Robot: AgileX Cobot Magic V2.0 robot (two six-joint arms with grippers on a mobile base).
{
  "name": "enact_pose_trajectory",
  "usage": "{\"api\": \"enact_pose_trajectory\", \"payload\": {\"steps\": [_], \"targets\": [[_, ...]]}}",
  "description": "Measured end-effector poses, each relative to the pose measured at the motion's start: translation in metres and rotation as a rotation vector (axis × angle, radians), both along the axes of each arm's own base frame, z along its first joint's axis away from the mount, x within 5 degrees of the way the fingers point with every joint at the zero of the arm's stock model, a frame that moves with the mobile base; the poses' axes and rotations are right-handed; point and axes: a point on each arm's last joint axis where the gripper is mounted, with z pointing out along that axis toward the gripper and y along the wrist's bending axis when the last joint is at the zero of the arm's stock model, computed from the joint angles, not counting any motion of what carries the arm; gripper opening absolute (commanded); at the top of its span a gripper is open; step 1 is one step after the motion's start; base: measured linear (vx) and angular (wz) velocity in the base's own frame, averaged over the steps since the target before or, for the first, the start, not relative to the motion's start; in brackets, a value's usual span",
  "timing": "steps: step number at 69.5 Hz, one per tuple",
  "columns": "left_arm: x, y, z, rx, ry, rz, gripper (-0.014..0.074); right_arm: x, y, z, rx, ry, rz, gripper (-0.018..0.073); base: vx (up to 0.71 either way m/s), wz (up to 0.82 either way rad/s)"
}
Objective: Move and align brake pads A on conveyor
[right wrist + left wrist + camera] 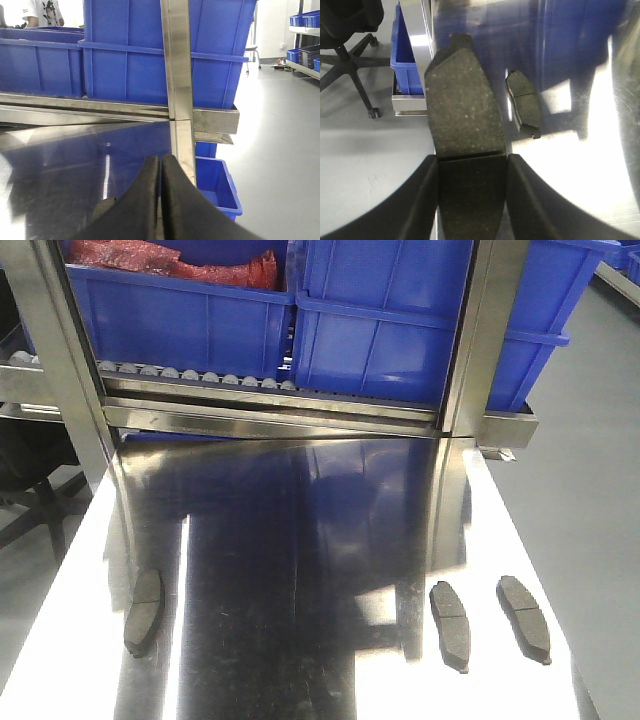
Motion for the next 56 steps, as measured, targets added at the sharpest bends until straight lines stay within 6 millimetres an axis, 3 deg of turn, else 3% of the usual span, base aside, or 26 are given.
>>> {"api": "enact_pose_trajectory", "payload": {"steps": [25, 35, 43, 50, 56], "targets": [[0.000, 0.000, 0.000, 0.000, 0.000, 0.000, 0.0174, -0.001, 0.000, 0.008, 0.000, 0.004, 0.001, -0.0002, 0.00, 0.00], [0.000, 0.000, 0.000, 0.000, 0.000, 0.000, 0.0174, 0.002, 0.000, 0.060, -0.036, 0.039, -0.002, -0.0001, 0.00, 0.00], [0.000, 0.000, 0.000, 0.000, 0.000, 0.000, 0.0174, 0.017, 0.000, 0.103, -0.081, 0.145, -0.010, -0.0001, 0.00, 0.00], [0.000, 0.000, 0.000, 0.000, 0.000, 0.000, 0.0174, 0.035, 0.000, 0.120, -0.109, 0.282, -0.015, 0.0000, 0.00, 0.00], [0.000, 0.000, 0.000, 0.000, 0.000, 0.000, 0.0174, 0.050, 0.001, 0.123, -0.124, 0.396, -0.016, 0.0008, 0.00, 0.00]]}}
